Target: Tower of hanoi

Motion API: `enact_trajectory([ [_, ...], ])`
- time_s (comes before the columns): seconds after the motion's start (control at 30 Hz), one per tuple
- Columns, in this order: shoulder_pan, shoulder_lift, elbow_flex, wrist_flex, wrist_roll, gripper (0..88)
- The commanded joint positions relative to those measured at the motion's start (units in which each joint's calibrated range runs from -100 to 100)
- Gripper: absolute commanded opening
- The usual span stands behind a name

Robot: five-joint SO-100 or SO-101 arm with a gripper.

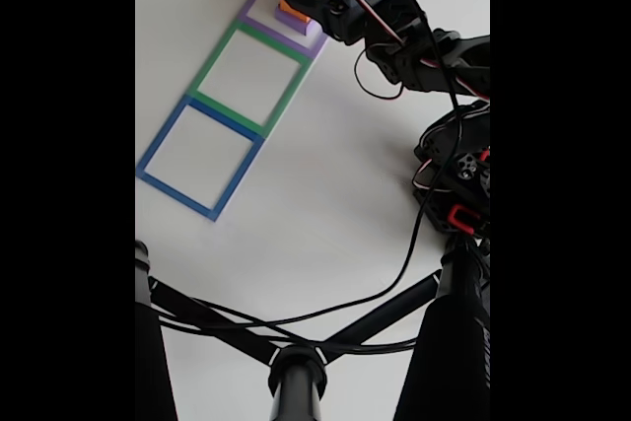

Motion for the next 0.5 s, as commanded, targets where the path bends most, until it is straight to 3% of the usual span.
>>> enact_trajectory([
  [0.0, -0.2, 0.29, -2.73, -2.0, 0.0, 23.8],
  [0.47, -0.77, 1.02, -2.73, -2.81, 0.0, 18.4],
])
